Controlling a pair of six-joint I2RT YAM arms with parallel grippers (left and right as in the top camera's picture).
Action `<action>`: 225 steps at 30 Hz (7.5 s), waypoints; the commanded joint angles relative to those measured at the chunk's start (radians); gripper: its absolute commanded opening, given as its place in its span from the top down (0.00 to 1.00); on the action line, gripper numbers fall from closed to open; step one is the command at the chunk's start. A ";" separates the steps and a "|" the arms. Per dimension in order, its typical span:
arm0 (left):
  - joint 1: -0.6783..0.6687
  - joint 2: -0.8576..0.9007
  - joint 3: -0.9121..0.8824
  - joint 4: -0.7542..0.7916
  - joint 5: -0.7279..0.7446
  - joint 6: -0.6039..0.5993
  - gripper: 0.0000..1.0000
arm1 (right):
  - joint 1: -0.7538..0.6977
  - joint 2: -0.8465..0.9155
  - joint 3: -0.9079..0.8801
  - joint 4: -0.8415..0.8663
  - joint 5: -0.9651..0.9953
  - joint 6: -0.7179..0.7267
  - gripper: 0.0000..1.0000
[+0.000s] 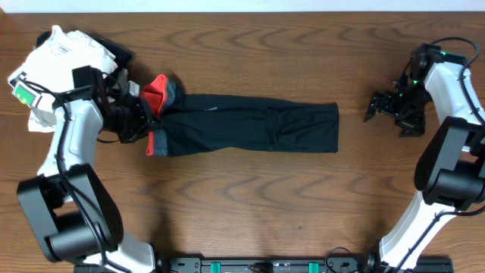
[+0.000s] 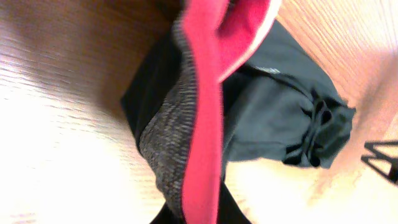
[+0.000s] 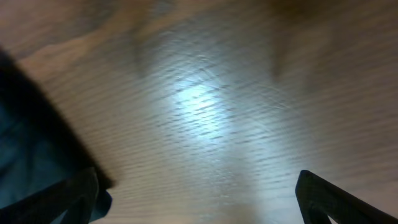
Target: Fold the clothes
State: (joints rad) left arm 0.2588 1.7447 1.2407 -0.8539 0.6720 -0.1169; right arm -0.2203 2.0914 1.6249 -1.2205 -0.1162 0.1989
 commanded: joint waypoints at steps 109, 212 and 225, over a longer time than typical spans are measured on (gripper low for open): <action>-0.556 -0.463 0.023 -0.014 -0.142 -0.231 0.25 | 0.571 -0.241 -0.234 0.055 -0.082 0.056 0.01; -0.556 -0.452 0.022 -0.047 -0.221 -0.164 0.24 | 0.332 -0.334 0.201 -0.203 0.171 0.139 0.99; -0.556 -0.452 0.022 -0.047 -0.221 -0.164 0.24 | 0.198 -0.334 0.198 -0.395 0.304 0.178 0.98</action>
State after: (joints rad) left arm -0.3019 1.2877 1.2453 -0.8970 0.4633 -0.3012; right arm 0.0002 1.7794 1.8091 -1.5993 0.1299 0.3527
